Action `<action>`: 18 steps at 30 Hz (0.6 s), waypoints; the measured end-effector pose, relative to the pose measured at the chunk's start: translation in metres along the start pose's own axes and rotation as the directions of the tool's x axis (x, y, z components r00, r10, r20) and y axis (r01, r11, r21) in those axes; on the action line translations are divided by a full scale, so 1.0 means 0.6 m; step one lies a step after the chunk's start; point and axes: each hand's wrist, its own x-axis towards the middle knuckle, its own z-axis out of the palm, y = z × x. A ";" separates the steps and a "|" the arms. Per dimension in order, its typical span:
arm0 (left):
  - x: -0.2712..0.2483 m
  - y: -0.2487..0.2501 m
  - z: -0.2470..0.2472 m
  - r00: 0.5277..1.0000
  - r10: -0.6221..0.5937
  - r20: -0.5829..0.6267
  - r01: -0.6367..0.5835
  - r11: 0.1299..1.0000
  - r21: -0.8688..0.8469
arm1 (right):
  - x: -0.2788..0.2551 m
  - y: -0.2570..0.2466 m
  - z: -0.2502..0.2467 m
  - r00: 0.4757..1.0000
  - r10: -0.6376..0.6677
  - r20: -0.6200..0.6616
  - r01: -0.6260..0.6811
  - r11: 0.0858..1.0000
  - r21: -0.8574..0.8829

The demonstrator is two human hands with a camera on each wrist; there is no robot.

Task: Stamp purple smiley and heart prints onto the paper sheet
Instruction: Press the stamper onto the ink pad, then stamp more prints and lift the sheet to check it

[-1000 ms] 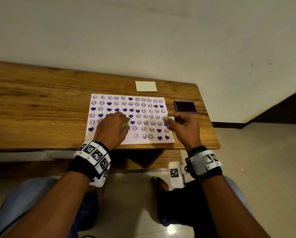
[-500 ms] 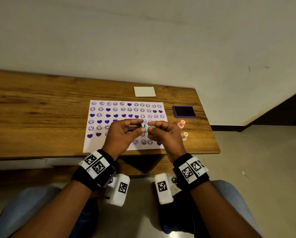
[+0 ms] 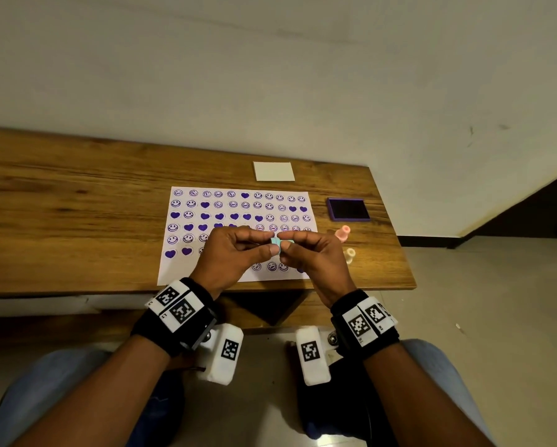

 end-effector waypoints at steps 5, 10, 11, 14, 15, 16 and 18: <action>-0.008 0.002 0.000 1.000 -0.011 0.020 0.009 0.997 0.078 | -0.009 0.000 0.003 0.999 0.026 0.018 -0.025 0.998 -0.049; 0.003 -0.001 -0.004 1.000 0.021 -0.021 -0.016 0.976 0.218 | 0.003 -0.025 0.007 0.986 -0.120 -0.113 0.080 0.947 -0.310; 0.007 -0.003 -0.009 0.998 0.036 -0.060 -0.017 0.954 0.300 | 0.009 -0.035 -0.005 0.970 -0.167 -0.177 0.093 0.925 -0.368; 0.011 -0.010 -0.035 0.976 0.129 -0.176 -0.017 0.847 0.532 | 0.029 -0.057 -0.074 0.876 -0.259 -0.406 -0.003 0.839 -0.543; 0.012 -0.015 -0.045 0.970 0.175 -0.170 -0.032 0.782 0.623 | 0.032 -0.060 -0.103 0.845 -0.274 -0.459 -0.064 0.801 -0.595; 0.013 -0.020 -0.055 0.967 0.211 -0.146 -0.047 0.706 0.707 | 0.035 -0.059 -0.129 0.823 -0.283 -0.492 -0.128 0.752 -0.646; 0.018 -0.028 -0.068 0.965 0.238 -0.107 -0.065 0.617 0.785 | 0.038 -0.054 -0.165 0.801 -0.281 -0.529 -0.239 0.661 -0.712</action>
